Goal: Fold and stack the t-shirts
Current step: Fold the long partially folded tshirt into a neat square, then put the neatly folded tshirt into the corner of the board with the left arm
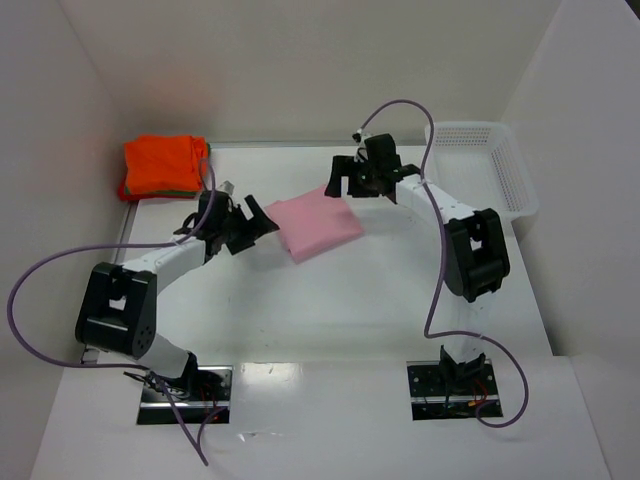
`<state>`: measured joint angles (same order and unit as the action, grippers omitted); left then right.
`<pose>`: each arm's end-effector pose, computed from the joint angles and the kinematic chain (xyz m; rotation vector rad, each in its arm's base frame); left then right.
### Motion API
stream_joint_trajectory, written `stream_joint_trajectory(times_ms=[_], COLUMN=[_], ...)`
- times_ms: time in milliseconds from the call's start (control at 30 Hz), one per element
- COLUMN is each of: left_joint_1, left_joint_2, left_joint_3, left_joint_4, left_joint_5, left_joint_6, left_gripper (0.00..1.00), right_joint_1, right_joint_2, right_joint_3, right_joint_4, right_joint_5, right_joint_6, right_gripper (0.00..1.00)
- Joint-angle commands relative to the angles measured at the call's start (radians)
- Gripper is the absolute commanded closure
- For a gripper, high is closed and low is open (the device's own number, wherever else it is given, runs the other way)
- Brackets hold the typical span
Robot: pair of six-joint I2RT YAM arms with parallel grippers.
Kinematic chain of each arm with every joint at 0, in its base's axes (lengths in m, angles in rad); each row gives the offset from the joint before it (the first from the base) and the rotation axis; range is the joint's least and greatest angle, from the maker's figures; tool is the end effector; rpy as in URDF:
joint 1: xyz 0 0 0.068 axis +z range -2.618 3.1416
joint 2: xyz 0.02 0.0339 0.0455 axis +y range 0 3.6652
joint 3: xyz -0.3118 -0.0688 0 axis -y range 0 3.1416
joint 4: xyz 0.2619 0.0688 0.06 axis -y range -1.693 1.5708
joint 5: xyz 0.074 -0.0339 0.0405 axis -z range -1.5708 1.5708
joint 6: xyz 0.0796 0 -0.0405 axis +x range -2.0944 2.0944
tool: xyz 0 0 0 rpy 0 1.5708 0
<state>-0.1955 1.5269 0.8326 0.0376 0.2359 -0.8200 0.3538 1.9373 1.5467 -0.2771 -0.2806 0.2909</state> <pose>0.3553 -0.0893 0.2111 -0.5863 2.2580 -0.7980 0.4754 0.1991 0.2672 -0.2284 2.2798 0.6574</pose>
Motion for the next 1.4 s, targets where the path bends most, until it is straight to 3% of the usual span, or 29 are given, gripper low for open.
stream_joint_trajectory(times_ms=[0, 167, 233, 400, 600, 767, 1000, 1367], left_joint_1=[-0.002, -0.015, -0.027, -0.081, -0.099, -0.099, -0.108, -0.139], left_joint_2=[-0.063, -0.033, 0.002, 0.07, 0.157, 0.196, 0.285, 0.345], left_joint_3=[-0.018, -0.089, -0.078, -0.058, -0.04, -0.04, -0.004, 0.005], left_joint_4=[0.088, 0.211, 0.211, 0.272, 0.327, 0.346, 0.369, 0.378], left_joint_5=[-0.067, -0.067, -0.093, -0.122, -0.122, -0.142, -0.121, -0.208], left_joint_6=[-0.097, -0.223, -0.261, -0.289, -0.317, -0.317, -0.295, -0.39], left_gripper=[0.0, 0.0, 0.0, 0.0, 0.0, 0.0, 0.0, 0.0], right_joint_1=[-0.004, -0.004, -0.004, -0.004, -0.004, -0.004, -0.004, 0.005], right_joint_2=[-0.08, -0.052, -0.017, 0.048, 0.117, 0.178, 0.258, 0.322], right_joint_3=[-0.057, -0.056, -0.027, 0.049, 0.098, 0.162, 0.182, 0.191], right_joint_4=[0.018, 0.052, 0.024, -0.013, -0.05, -0.097, -0.106, -0.106], right_joint_5=[0.073, 0.073, 0.099, 0.127, 0.139, 0.152, 0.152, 0.116], right_joint_6=[-0.029, -0.05, -0.059, -0.094, -0.137, -0.167, -0.167, -0.158], right_gripper=[0.03, 0.12, 0.21, 0.32, 0.58, 0.69, 0.79, 0.79])
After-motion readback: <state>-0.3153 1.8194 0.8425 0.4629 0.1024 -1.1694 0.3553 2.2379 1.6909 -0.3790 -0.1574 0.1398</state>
